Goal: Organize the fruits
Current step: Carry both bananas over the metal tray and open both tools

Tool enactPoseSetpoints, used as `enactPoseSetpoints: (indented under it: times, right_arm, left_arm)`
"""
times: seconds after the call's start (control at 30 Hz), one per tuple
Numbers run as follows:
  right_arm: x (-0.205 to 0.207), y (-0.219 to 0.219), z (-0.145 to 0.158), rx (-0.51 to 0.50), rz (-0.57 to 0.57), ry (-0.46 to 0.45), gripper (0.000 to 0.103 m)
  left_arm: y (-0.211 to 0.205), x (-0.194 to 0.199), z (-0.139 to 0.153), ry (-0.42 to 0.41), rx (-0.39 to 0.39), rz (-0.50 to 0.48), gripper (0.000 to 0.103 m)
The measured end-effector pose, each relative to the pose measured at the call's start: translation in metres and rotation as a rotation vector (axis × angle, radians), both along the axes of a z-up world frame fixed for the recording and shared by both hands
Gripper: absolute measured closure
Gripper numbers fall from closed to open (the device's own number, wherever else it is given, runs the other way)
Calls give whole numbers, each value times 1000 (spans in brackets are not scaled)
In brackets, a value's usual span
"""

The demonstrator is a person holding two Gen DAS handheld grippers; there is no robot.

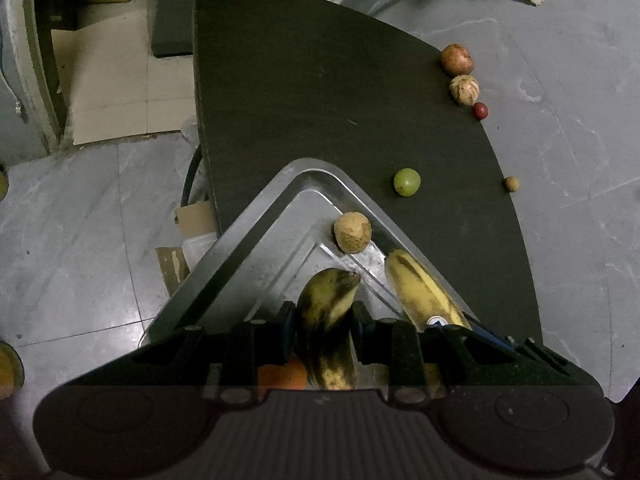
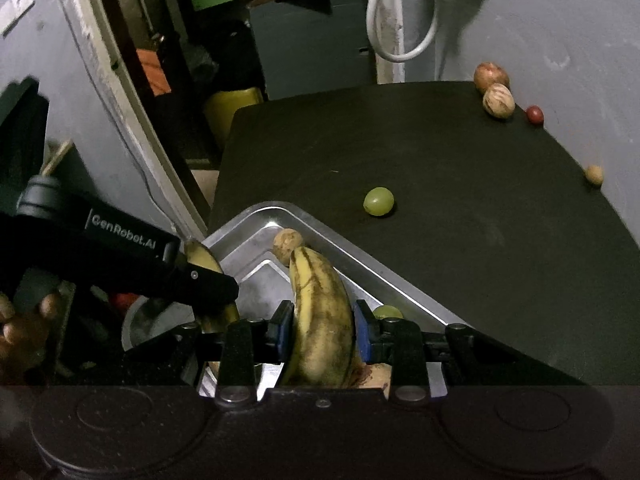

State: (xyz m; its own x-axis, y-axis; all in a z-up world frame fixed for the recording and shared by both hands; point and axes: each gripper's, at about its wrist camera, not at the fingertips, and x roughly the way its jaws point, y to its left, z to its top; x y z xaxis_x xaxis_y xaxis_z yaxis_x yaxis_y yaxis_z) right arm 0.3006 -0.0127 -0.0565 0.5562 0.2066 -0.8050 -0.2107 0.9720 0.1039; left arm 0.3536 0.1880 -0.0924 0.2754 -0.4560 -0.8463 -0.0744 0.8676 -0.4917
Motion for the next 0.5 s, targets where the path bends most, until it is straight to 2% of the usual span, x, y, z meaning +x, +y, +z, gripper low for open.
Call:
enactPoseSetpoints:
  times: [0.4, 0.5]
  right_arm:
    - [1, -2, -2, -54, -8, -13, 68]
    - [1, -4, -3, -65, -24, -8, 63]
  left_arm:
    - [3, 1, -2, 2, -5, -3, 71]
    - [4, 1, -3, 1, 8, 0, 71]
